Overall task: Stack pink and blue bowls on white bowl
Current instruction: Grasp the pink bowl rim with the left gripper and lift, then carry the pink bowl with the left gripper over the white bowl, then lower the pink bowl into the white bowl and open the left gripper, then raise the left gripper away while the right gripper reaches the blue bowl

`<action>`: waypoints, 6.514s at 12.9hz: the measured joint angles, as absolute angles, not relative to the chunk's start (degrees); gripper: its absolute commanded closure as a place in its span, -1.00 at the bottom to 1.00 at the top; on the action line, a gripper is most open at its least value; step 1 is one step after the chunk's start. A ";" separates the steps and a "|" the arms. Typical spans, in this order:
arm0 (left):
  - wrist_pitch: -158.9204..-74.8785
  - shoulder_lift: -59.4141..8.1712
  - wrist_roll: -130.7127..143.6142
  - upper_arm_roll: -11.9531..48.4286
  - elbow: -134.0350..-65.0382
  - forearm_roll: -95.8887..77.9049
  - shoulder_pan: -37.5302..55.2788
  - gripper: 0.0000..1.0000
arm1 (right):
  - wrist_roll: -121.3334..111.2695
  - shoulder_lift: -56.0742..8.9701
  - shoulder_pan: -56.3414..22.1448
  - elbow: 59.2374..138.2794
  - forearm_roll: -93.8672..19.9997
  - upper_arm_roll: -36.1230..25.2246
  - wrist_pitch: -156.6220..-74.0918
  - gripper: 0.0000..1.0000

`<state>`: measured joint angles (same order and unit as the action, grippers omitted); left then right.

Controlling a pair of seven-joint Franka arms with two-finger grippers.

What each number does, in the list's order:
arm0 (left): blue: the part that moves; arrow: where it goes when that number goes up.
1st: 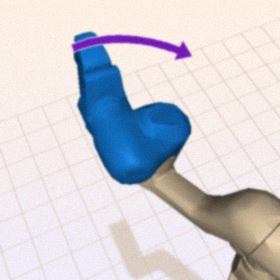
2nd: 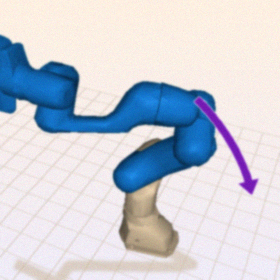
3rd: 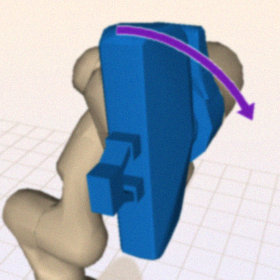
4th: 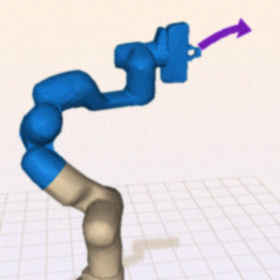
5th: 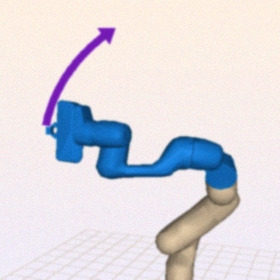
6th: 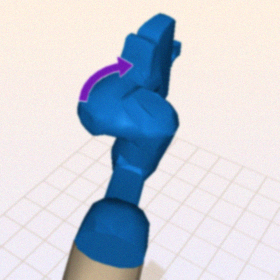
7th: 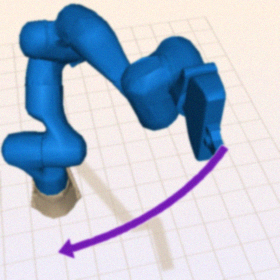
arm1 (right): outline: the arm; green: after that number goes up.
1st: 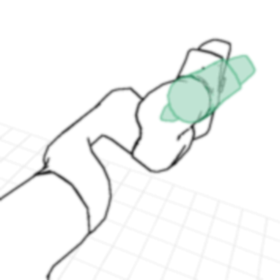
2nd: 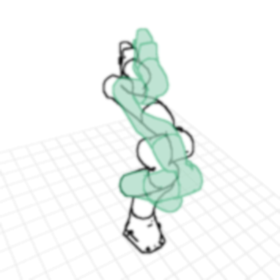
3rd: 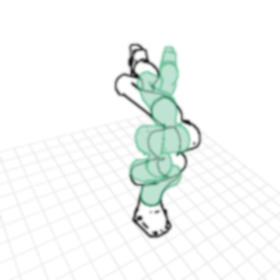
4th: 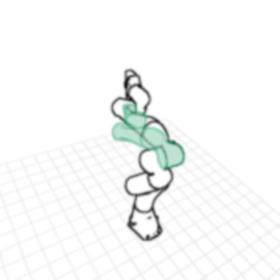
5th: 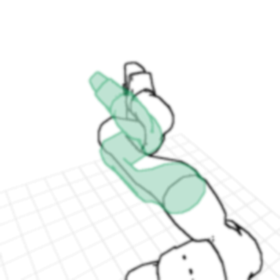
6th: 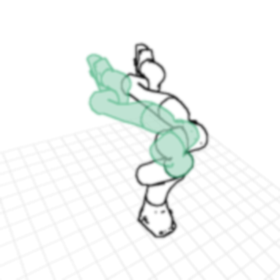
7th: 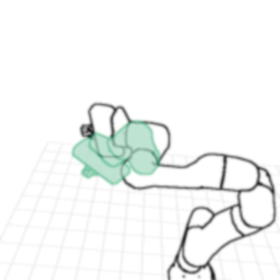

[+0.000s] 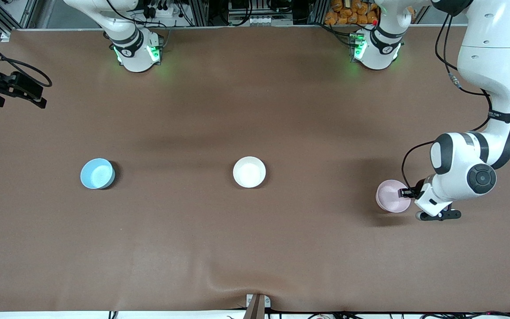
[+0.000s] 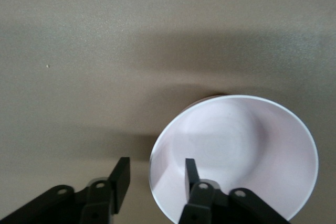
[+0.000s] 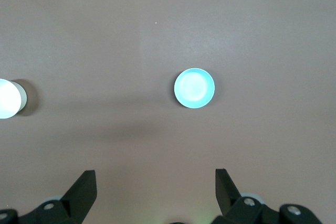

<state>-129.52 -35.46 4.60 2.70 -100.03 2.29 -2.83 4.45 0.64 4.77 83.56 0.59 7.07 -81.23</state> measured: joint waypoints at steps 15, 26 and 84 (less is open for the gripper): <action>-127.89 -30.80 1.83 6.49 -98.96 -4.02 -2.93 1.00 | 4.45 0.58 5.06 83.56 0.59 7.06 -81.17 -1.00; -124.52 -24.79 3.84 22.32 -96.68 -6.45 -0.74 1.00 | 4.45 0.53 5.08 83.56 0.59 7.06 -81.13 -1.00; -96.89 -15.96 14.24 20.05 -80.20 6.36 -0.15 -1.00 | 4.43 -9.07 7.99 83.96 0.57 6.97 -81.08 -1.00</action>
